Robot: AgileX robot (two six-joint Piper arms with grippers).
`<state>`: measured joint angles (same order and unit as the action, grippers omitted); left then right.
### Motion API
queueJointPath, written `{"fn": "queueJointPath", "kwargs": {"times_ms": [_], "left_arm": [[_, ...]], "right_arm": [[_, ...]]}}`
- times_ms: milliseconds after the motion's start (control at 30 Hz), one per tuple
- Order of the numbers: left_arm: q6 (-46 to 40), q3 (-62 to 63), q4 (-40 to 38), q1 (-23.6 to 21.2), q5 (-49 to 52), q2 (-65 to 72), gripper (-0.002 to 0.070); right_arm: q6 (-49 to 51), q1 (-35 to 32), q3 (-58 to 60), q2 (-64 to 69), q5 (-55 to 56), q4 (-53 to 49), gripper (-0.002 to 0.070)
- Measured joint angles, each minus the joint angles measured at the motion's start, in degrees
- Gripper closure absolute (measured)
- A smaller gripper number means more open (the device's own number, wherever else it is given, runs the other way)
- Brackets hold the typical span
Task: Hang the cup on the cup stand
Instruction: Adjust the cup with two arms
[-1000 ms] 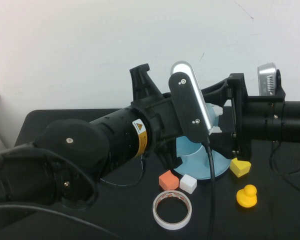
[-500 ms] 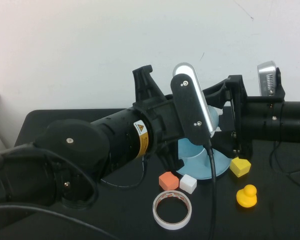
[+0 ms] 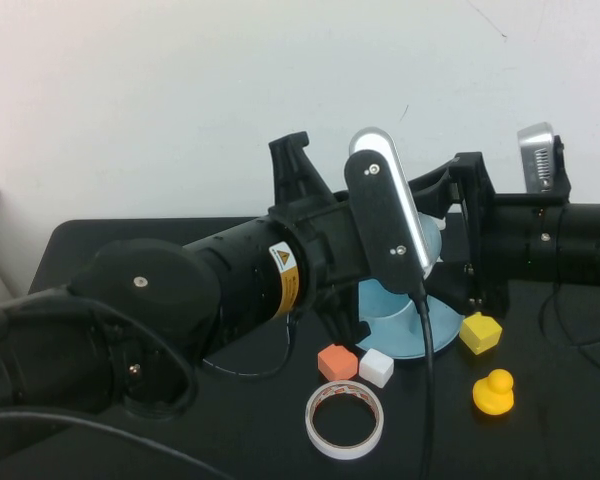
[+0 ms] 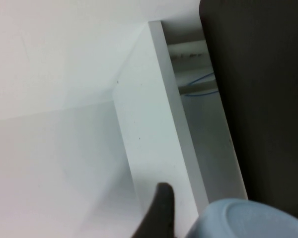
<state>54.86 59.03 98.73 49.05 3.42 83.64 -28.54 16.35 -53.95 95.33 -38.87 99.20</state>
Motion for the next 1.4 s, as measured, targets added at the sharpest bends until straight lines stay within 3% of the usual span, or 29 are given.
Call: {"fn": "queueJointPath", "kwargs": {"times_ms": [133, 300, 733, 833, 867, 933, 1033, 1133, 1233, 1333, 1400], "left_arm": [[-1.07, 0.00, 0.00, 0.00, -0.15, 0.00, 0.0670], [-1.75, 0.00, 0.00, 0.00, -0.59, 0.24, 0.0669], [-4.46, 0.00, 0.00, 0.00, -0.59, 1.14, 0.0666], [-4.36, 0.00, 0.00, 0.00, -0.20, 1.37, 0.0622], [-4.36, 0.00, 0.00, 0.00, -0.06, 1.43, 0.0588], [-4.36, 0.00, 0.00, 0.00, -0.06, 1.65, 0.0505], [-3.86, 0.00, 0.00, 0.00, 0.09, 1.65, 0.0381], [-3.57, 0.00, 0.00, 0.00, 0.76, 1.65, 0.0328], [-3.43, 0.00, 0.00, 0.00, 1.43, 1.65, 0.0335], [-3.43, 0.00, 0.00, 0.00, 1.43, 1.65, 0.0404], [-3.43, 0.00, 0.00, 0.00, 1.45, 1.55, 0.0487]], "right_arm": [[-0.33, 0.00, 0.00, 0.00, 0.61, 0.00, -0.0004], [-0.33, 0.00, -0.14, 0.00, 0.64, 0.00, 0.0139], [-0.42, 0.00, -0.27, 0.45, 0.46, 0.00, 0.0140], [-0.52, 0.00, -0.27, 0.45, 0.32, -0.46, 0.0142], [-0.80, 0.00, -0.27, 0.45, -0.18, -0.61, 0.0185], [-1.91, 0.00, -0.27, 0.45, -0.30, -0.61, 0.0406], [-3.66, 0.00, -0.27, 0.45, -0.06, -0.75, 0.0535], [-4.31, 0.00, -0.27, 0.45, 0.18, -0.86, 0.0574], [-4.91, 0.00, -0.27, 0.45, 0.31, -0.86, 0.0584], [-6.72, 0.00, -0.27, 0.45, 0.67, -0.86, 0.0588], [-7.54, 0.00, -0.36, 0.45, 1.29, -0.58, 0.0589]]}}
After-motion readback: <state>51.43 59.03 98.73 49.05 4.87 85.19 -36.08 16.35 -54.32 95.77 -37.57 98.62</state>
